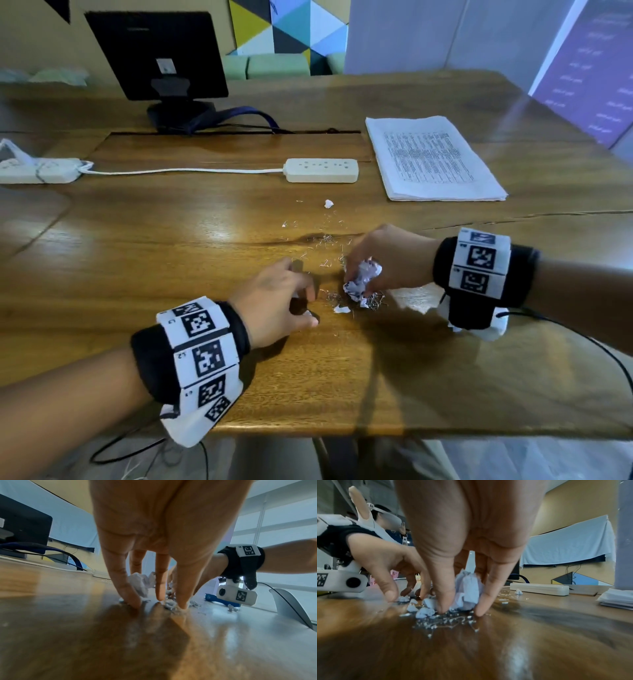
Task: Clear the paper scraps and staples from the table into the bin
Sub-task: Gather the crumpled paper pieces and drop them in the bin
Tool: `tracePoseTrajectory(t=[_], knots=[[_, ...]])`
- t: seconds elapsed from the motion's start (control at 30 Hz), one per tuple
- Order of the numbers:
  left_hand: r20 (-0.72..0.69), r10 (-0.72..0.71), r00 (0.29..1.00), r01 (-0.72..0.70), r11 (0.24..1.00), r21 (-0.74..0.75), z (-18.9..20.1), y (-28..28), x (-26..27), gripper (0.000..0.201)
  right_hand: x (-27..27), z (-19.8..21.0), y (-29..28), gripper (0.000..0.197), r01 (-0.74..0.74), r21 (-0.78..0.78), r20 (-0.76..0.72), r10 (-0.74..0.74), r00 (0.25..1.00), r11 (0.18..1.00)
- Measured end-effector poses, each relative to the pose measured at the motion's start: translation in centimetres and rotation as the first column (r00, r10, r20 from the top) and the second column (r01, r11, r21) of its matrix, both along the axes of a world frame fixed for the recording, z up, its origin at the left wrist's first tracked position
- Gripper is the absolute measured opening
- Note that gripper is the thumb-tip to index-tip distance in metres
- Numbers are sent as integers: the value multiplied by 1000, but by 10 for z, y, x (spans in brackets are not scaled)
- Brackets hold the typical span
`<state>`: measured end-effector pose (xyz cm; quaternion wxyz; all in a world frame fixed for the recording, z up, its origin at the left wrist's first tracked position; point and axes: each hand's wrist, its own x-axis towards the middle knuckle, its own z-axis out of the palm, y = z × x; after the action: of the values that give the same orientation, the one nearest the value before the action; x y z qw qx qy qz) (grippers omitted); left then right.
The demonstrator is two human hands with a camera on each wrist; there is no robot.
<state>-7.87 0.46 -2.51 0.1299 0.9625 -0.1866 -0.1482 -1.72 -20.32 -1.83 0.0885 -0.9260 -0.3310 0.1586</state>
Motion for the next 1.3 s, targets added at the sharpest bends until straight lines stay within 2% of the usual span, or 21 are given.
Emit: tracePoseTrajectory(t=[0.1,0.27,0.43,0.53,0.7,0.83,0.97,1.17,1.3], knots=[[49,6,999,-6,1000,-16,-5,-5,-1,22,-3,-6,0,22,16,20,39,-16,999,1000],[107,-10,994,17,998,-60,-7,-10,-2,8,-10,-15,-2,22,-18,251,40,9,999,968],[102,-14,995,19,999,-44,-8,-16,1,19,-15,-5,4,26,84,27,7,-84,996,996],[93,-24,995,27,999,-32,-5,-21,3,17,-14,-3,6,31,125,8,-40,-125,991,992],[59,46,997,-41,996,-84,-1,-28,7,15,-15,-2,-12,31,248,229,-52,-243,969,941],[86,50,995,-27,969,-247,10,-40,4,24,-34,9,-49,25,303,442,-82,-298,951,845],[62,10,998,17,908,-420,25,-73,-9,20,-71,20,-97,28,379,602,-167,-354,920,702],[59,-224,973,217,798,-563,41,-162,-36,23,-143,17,-184,25,497,718,-292,-437,851,488],[7,-376,927,299,727,-618,29,-224,-55,19,-202,2,-234,26,564,737,-361,-489,794,371]])
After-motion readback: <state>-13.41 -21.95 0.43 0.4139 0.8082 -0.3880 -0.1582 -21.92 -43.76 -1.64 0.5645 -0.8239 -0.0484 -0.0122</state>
